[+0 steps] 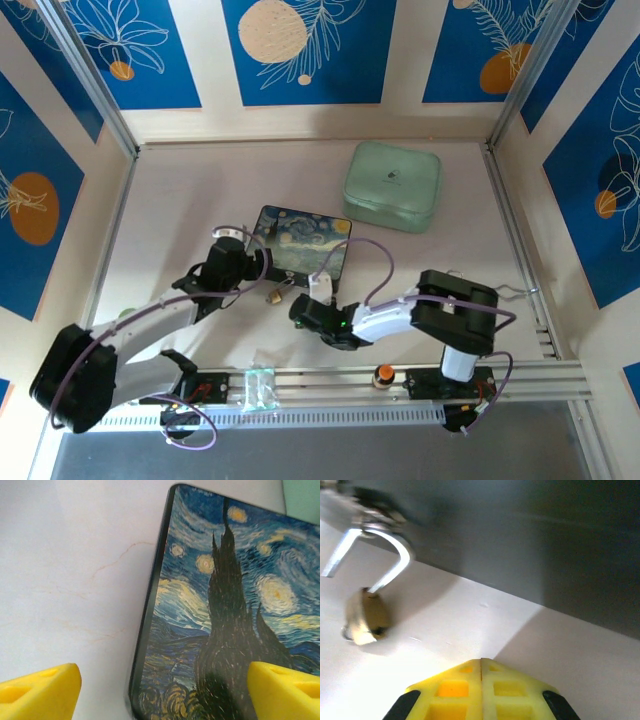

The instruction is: Unlock the padlock with the key

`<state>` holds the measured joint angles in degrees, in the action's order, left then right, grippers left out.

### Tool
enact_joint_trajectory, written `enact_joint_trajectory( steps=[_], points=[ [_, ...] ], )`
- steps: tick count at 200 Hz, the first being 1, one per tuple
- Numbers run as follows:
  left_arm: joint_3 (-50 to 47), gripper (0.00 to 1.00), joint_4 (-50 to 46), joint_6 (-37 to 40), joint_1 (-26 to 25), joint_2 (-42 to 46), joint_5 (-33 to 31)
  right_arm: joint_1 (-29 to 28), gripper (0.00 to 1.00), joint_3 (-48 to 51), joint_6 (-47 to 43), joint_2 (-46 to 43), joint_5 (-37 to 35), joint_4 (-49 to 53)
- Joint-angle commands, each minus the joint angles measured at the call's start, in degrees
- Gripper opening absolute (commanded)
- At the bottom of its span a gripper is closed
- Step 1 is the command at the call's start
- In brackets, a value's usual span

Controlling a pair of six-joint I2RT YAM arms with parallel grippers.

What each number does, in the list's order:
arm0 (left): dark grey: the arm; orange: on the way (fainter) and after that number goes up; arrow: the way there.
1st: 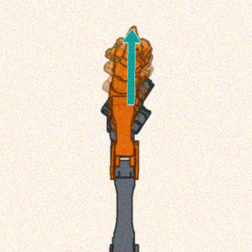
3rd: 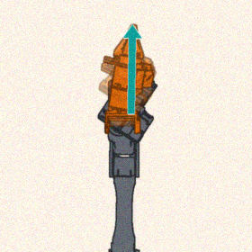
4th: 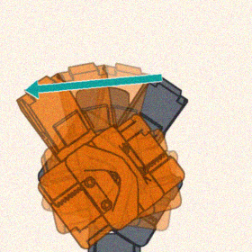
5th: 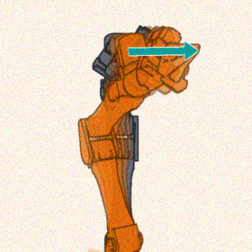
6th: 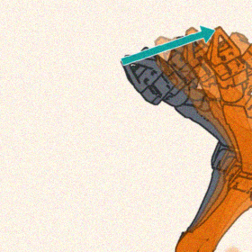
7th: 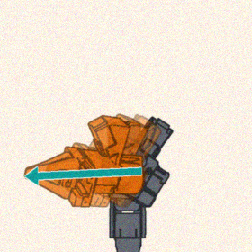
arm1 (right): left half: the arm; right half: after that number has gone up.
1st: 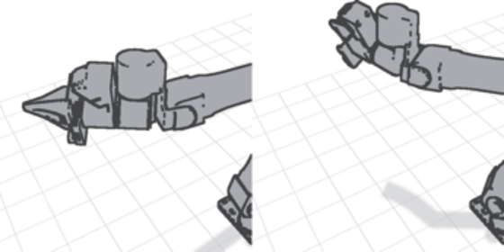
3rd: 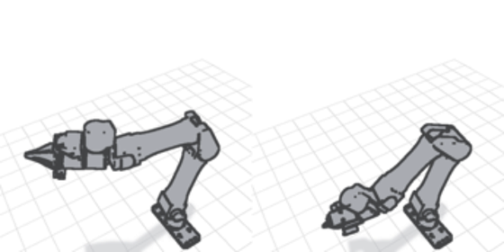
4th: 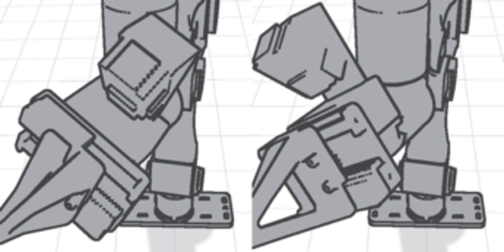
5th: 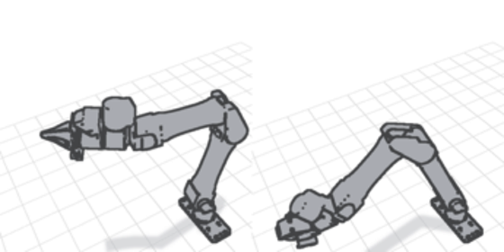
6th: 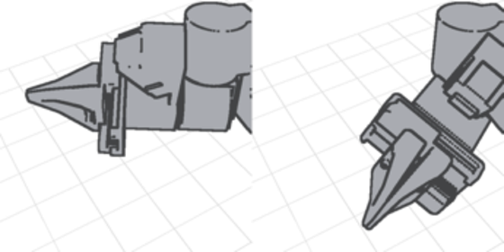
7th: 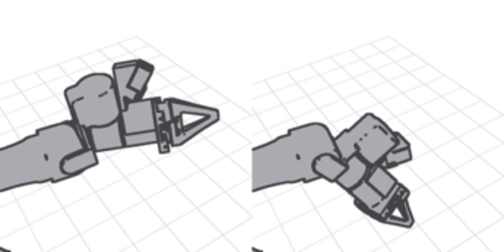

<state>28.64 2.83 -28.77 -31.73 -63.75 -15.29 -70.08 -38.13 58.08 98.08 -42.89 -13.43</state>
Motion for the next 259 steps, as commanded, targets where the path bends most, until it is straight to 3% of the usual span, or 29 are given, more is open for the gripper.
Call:
enact_joint_trajectory(
  steps=[1,22,42,52,67,82,103,111,134,148,167,186,216,259],
  points=[
    [1.3,0.86,-3.2,0.5,0.4,2.9,-0.8,1.4,0.07,4.5,0.4,-2.6,2.2,5.9],
    [0.9,0.82,-4.9,0.1,0.4,6.0,1.6,2.3,0.15,5.1,0.3,-5.9,3.0,8.1],
    [0.7,0.79,-7.1,-0.4,0.7,9.7,2.1,1.9,0.44,8.2,-4.0,-8.1,5.6,-1.7],
    [1.0,0.67,-8.7,-1.3,1.0,11.0,2.3,1.4,0.53,8.1,-5.2,-8.1,6.1,-4.7],
    [0.1,0.43,-10.5,-4.3,1.2,13.5,3.7,0.6,0.57,5.6,-6.2,-7.1,6.4,-5.2],
    [-4.7,0.41,-9.1,-8.2,1.1,17.0,6.0,-0.1,0.58,1.8,-6.7,-5.1,5.7,-1.8],
    [-9.5,0.21,-9.9,-10.2,1.1,18.8,5.7,-1.3,0.59,-4.0,-7.0,-0.6,4.0,1.4],
    [-10.8,0.18,-9.0,-10.8,1.1,18.2,6.6,-1.4,0.59,-6.5,-6.1,1.4,3.8,3.6],
    [-14.8,0.21,-2.8,-13.3,0.9,14.5,9.2,-1.3,0.59,-8.8,-4.1,3.6,4.2,3.8],
    [-16.5,0.33,1.5,-14.1,0.9,11.5,9.6,-1.2,0.59,-8.6,-2.8,3.5,4.3,4.0],
    [-16.3,0.39,6.0,-12.7,0.8,6.3,10.4,-0.9,0.58,-7.4,-1.4,2.8,3.9,5.5],
    [-15.7,0.53,11.1,-13.1,0.6,-0.1,11.7,-0.8,0.58,-4.7,0.6,1.1,2.7,5.1],
    [-15.4,0.54,18.1,-14.0,-0.1,-7.8,11.6,-1.0,0.58,-1.6,1.8,-0.5,1.5,3.9],
    [-12.0,0.52,19.2,-13.2,-2.9,-15.9,9.7,-1.0,0.58,-1.4,3.2,-0.3,1.6,5.1]
  ],
)
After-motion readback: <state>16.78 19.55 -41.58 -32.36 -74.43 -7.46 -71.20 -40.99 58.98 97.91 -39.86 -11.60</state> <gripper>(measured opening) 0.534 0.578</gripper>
